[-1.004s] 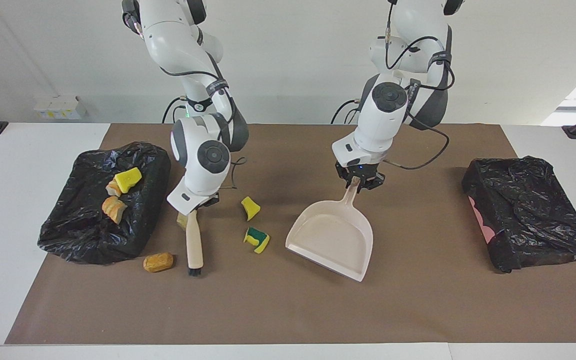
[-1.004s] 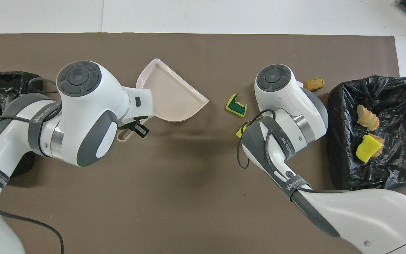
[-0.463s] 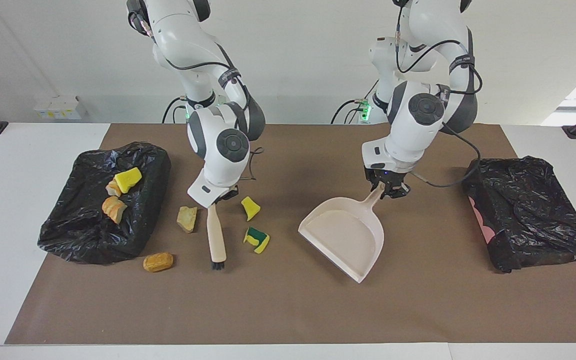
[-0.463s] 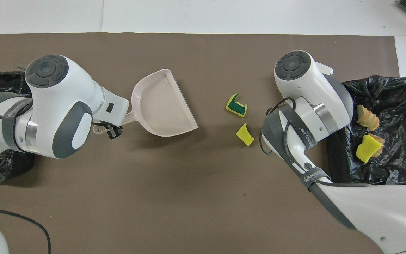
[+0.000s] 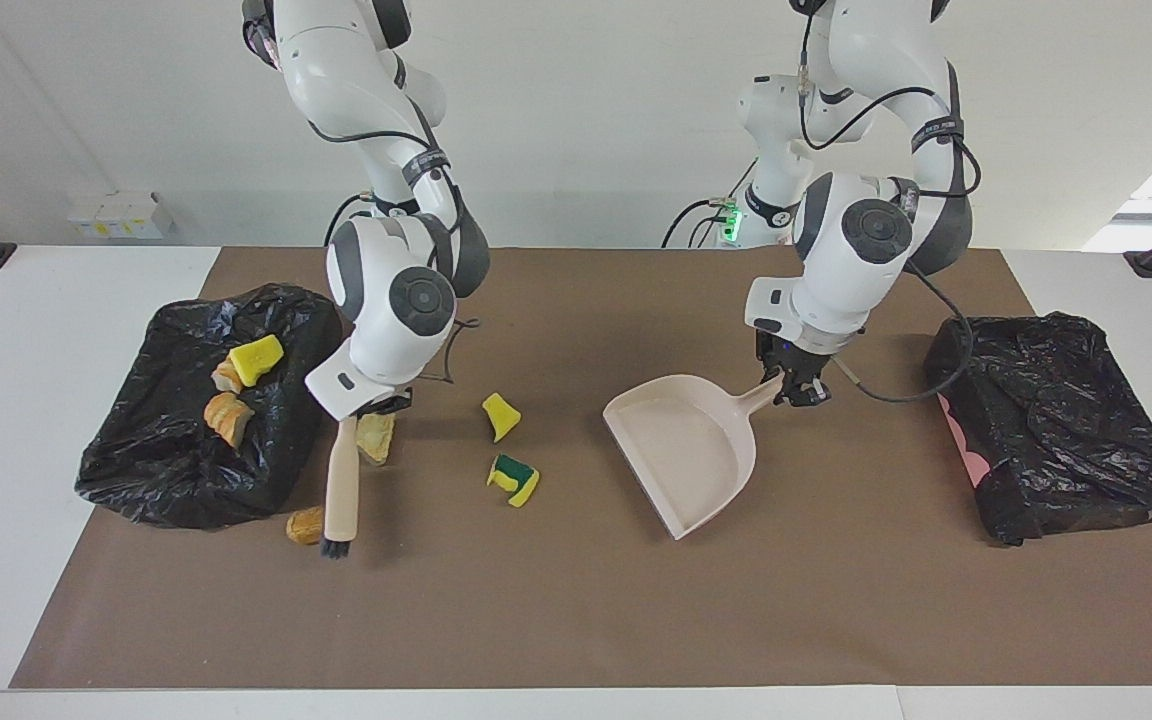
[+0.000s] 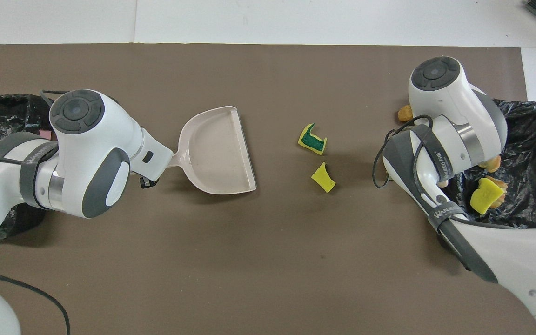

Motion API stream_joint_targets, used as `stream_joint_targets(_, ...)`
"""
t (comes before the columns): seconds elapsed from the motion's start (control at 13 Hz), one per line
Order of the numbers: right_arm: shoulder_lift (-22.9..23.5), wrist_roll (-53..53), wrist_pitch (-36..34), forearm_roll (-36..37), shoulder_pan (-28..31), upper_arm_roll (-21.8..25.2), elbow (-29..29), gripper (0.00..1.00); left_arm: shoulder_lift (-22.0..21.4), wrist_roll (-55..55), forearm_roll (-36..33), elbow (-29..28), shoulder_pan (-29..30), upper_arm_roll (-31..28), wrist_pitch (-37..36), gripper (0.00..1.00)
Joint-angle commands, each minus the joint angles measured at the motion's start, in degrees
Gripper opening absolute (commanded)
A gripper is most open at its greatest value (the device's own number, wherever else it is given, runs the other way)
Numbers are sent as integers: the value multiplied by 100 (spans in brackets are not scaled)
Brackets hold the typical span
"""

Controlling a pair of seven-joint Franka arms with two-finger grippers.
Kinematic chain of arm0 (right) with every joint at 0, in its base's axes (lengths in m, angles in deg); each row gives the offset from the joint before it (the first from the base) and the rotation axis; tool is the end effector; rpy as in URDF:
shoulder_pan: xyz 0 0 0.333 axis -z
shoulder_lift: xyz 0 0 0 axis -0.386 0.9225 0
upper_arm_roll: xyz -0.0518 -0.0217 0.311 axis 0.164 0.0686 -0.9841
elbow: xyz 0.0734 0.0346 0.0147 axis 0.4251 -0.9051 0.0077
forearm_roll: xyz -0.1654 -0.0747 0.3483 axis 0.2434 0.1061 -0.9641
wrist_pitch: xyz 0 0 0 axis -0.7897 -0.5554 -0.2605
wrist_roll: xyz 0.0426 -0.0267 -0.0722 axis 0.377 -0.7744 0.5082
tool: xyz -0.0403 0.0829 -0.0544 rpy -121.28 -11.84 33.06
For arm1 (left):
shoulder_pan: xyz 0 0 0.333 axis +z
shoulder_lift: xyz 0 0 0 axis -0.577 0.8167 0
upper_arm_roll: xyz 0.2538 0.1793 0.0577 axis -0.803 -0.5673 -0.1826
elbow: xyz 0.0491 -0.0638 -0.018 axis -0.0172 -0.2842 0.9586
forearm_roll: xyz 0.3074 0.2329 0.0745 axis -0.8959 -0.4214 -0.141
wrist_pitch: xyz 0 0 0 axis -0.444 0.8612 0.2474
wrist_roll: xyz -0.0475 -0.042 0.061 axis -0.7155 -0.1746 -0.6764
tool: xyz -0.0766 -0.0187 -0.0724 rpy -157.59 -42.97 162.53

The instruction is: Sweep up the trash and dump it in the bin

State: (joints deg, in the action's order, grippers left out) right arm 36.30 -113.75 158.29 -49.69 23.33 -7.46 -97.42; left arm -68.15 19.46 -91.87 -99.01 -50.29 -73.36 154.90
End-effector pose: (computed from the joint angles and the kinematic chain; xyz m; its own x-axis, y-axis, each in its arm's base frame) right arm 0.6401 0.0427 0.3514 0.9700 -0.1935 -0.1470 -0.0927 -0.8539 0.5121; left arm 0.5695 -0.1910 0.3933 0.1551 -0.9876 -0.0261 -0.9877 -0.1555 0.0163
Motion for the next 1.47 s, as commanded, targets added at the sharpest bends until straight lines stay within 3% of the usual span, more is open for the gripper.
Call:
stream_joint_targets(0.0, 312, -416, -15, 188, -36, -85, 121, 0, -394, 273, -111, -556, -111, 6, 388, 0)
stream_joint_targets(0.39, 295, -259, -7, -389, -650, -216, 130, 0, -509, 114, -120, -793, -217, 6, 555, 0)
stream_joint_targets(0.54, 216, 477, -15, -1022, -677, -401, 121, 0, -501, 106, -120, -794, -148, -2, 573, 0)
stream_joint_targets(0.93, -4, 1859, 28, -1585, -686, -788, -203, 0, -501, -34, -120, -1031, -147, -3, 678, 0)
stream_joint_targets(1.24, -4, 1519, 844, -2587, -774, -1025, -318, 0, -588, -464, -120, -1181, -138, -3, 582, 0)
stream_joint_targets(1.39, -39, 1238, 864, -2817, -1124, -1026, -327, 0, -685, -580, -129, -1339, -147, -3, 582, 0)
